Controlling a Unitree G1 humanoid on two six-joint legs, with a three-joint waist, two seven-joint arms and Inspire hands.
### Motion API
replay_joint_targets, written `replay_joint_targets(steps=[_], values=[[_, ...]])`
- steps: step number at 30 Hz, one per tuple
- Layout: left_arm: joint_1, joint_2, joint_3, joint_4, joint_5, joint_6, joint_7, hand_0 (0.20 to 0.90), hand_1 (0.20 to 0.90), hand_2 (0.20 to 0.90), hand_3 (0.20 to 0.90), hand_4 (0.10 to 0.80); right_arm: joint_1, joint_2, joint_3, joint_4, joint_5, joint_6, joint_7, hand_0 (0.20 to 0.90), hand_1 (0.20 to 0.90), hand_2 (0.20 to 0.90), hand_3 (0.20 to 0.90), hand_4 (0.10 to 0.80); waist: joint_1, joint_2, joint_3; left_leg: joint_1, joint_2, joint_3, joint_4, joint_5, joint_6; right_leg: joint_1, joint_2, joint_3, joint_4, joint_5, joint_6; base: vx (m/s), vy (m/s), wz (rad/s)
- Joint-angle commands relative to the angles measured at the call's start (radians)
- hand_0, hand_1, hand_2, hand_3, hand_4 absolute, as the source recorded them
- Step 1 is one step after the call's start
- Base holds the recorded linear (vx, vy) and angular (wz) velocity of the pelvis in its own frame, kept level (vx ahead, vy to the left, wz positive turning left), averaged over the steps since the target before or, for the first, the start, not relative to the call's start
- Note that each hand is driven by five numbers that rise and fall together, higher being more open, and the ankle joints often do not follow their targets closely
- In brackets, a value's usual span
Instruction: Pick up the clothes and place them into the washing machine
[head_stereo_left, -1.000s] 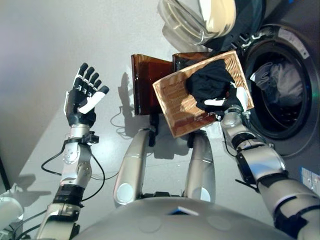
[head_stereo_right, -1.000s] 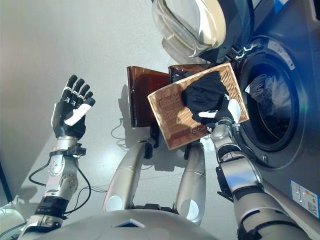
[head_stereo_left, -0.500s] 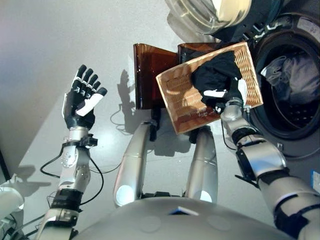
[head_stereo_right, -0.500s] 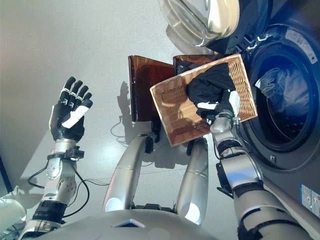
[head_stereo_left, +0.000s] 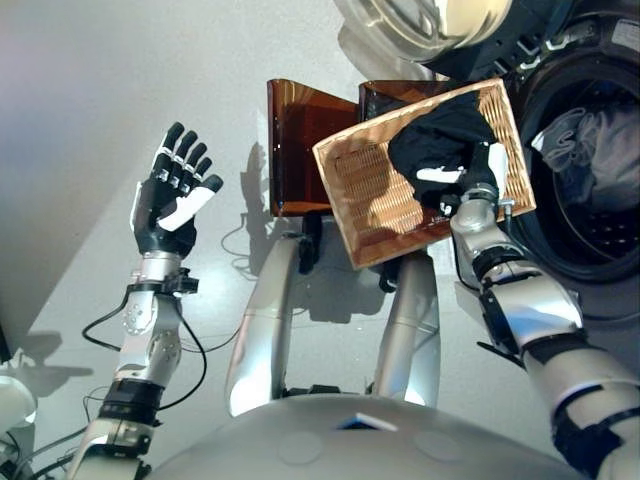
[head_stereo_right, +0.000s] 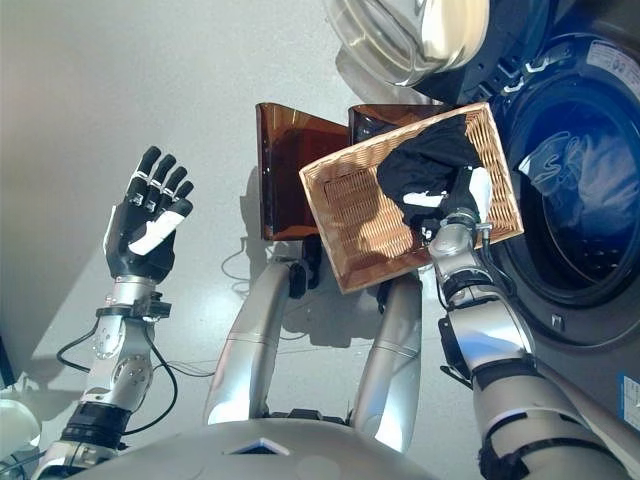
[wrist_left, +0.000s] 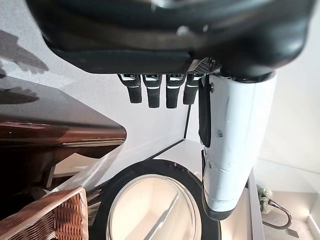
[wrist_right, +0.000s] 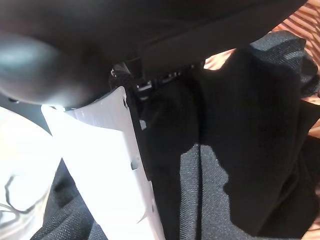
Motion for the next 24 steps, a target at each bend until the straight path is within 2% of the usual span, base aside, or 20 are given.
replay_joint_targets(steps=[1, 16, 21, 24], values=[[0.024, 0.04, 0.063, -0.124, -0.012, -0.073, -0.013, 0.9, 0.9, 0.9, 0.9, 0.8, -0.03, -0.029, 0.075, -0.037, -0.054, -0.039, 0.023, 0.2, 0.2, 0.2, 0.2, 0.3, 0.014, 0.002, -0.058, 0.007, 0.001, -0.019, 0.075, -0.123, -0.041, -0.051, 0.025, 0.014, -0.07, 0.125, -0.084, 0.0, 0.0, 0.0], [0.023, 0.042, 0.087, -0.116, -0.014, -0.08, -0.007, 0.9, 0.9, 0.9, 0.9, 0.8, -0.002, -0.043, 0.092, -0.062, -0.098, -0.039, 0.021, 0.2, 0.2, 0.2, 0.2, 0.3, 0.005, -0.012, -0.069, 0.004, -0.003, -0.017, 0.073, -0.124, -0.037, -0.061, 0.027, 0.019, -0.067, 0.124, -0.084, 0.0, 0.0, 0.0], [0.013, 0.03, 0.101, -0.094, -0.007, -0.087, 0.004, 0.9, 0.9, 0.9, 0.9, 0.8, 0.039, -0.042, 0.032, -0.076, -0.054, -0.052, -0.005, 0.2, 0.2, 0.2, 0.2, 0.3, -0.004, -0.018, -0.068, 0.035, 0.003, -0.009, 0.049, -0.121, -0.038, -0.034, 0.027, 0.016, -0.093, 0.137, -0.079, 0.0, 0.0, 0.0], [0.006, 0.019, 0.101, -0.068, 0.002, -0.096, 0.017, 0.9, 0.9, 0.9, 0.9, 0.8, 0.084, -0.024, -0.042, -0.132, 0.056, -0.096, -0.021, 0.2, 0.2, 0.2, 0.2, 0.3, -0.015, -0.021, -0.069, 0.067, 0.0, 0.003, -0.002, -0.106, -0.038, -0.005, 0.031, 0.008, -0.147, 0.164, -0.07, 0.018, 0.013, -0.02]])
